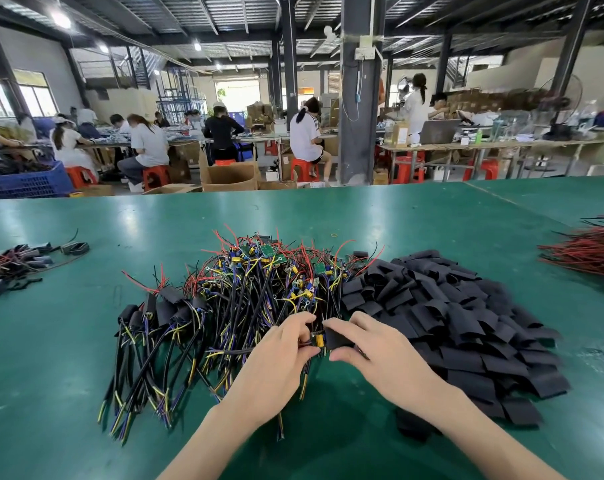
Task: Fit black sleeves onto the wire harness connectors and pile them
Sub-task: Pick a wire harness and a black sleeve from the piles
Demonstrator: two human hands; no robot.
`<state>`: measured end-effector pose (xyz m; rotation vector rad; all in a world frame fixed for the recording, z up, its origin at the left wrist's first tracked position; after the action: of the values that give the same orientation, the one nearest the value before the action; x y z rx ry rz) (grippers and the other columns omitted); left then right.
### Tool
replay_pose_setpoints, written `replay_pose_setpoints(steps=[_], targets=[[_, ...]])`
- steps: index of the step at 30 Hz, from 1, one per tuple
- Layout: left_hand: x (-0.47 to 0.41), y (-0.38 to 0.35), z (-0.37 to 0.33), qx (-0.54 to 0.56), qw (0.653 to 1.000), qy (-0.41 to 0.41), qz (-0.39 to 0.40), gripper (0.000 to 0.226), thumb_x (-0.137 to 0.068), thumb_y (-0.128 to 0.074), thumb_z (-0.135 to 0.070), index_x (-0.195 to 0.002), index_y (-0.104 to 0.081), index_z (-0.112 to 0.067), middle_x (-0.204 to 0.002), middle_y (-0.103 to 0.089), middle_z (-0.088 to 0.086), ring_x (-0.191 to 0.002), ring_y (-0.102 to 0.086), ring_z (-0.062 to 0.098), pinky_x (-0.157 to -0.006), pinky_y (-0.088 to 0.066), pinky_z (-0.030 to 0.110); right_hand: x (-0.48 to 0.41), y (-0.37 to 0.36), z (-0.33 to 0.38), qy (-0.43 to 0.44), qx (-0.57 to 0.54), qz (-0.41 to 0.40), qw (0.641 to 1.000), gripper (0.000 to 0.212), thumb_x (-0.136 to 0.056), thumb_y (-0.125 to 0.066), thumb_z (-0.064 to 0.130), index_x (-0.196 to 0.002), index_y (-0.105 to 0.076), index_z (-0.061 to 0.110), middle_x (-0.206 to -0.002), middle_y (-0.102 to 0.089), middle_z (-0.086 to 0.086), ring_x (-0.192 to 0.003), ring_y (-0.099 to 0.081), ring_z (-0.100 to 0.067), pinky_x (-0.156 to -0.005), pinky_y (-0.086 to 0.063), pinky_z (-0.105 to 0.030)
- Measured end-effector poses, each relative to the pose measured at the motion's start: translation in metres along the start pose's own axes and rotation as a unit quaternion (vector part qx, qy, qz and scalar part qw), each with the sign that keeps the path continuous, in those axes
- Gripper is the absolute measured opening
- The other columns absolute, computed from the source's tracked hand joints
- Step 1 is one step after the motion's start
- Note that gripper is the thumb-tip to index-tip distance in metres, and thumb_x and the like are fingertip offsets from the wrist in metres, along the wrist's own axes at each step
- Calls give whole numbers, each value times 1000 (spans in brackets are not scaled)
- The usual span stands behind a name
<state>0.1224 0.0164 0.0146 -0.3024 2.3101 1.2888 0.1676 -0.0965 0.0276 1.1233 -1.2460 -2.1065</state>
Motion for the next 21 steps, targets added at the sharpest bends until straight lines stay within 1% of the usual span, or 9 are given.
replay_pose_setpoints(steps=[3,5,7,8,12,15,18,20,21], targets=[[-1,4,6,41,998,35,-15,34,-90,-63,-20,-120,-47,-21,-85,-52,-21,-86,-54,8,-81,-43,25,0,6,8,19,8,-26,999,42,-92,-51,43,-130,-49,27,-98,-48,2,-81,-52,-21,-72,-45,-35],[-2,8,10,70,995,62,-23,25,-87,-67,-20,-106,-54,-29,-85,-60,-17,-85,-57,2,-80,-44,19,0,9,6,10,-18,-37,999,40,-92,-51,41,-128,-50,25,-98,-47,2,-81,-51,-22,-73,-45,-38],[-3,12,14,113,989,84,-32,26,-84,-70,-16,-92,-57,-36,-84,-65,-14,-82,-60,-1,-77,-43,11,0,9,4,-1,-31,-36,999,41,-91,-52,41,-128,-50,23,-100,-48,2,-84,-52,-23,-77,-45,-39],[-2,13,14,134,986,90,-36,27,-83,-70,-12,-89,-59,-36,-82,-67,-13,-80,-61,-2,-75,-43,9,0,8,3,-7,-35,-32,999,41,-91,-52,41,-128,-49,22,-102,-49,2,-86,-53,-23,-78,-44,-39],[-3,16,15,191,975,104,-38,17,-83,-69,-5,-83,-68,-23,-71,-67,-15,-65,-58,-3,-65,-40,7,1,4,3,-6,8,-10,1000,43,-93,-49,42,-131,-44,25,-102,-48,2,-90,-52,-22,-80,-43,-37],[-4,17,19,220,967,124,-24,19,-83,-70,-5,-78,-71,-24,-72,-70,-11,-63,-58,-2,-64,-41,9,1,3,9,19,79,2,997,43,-95,-41,46,-133,-40,27,-102,-48,3,-95,-50,-19,-80,-40,-30],[-4,17,21,225,965,130,-21,21,-82,-71,-6,-76,-71,-26,-74,-71,-5,-64,-60,0,-65,-43,11,0,0,12,28,109,14,994,43,-95,-38,47,-133,-39,27,-102,-49,2,-95,-50,-21,-85,-41,-31],[-4,16,21,222,966,132,-23,20,-82,-71,-6,-76,-72,-26,-74,-71,-5,-64,-59,0,-65,-43,11,0,-3,15,40,140,20,989,43,-95,-42,45,-132,-42,24,-100,-51,1,-92,-53,-22,-84,-44,-33],[-4,16,21,218,966,134,-26,20,-82,-71,-6,-77,-72,-25,-73,-71,-6,-63,-58,-1,-65,-42,10,0,-4,18,50,156,21,986,42,-92,-50,43,-128,-48,21,-95,-53,1,-86,-55,-22,-80,-47,-33]])
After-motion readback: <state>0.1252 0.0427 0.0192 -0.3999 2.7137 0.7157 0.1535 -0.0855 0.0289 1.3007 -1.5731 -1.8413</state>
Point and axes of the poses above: each hand's wrist, its own x-axis away from the middle knuckle, its own y-axis out of the back of the hand, z = x × y, the point moved 9 cm from there along -x, towards the middle knuckle
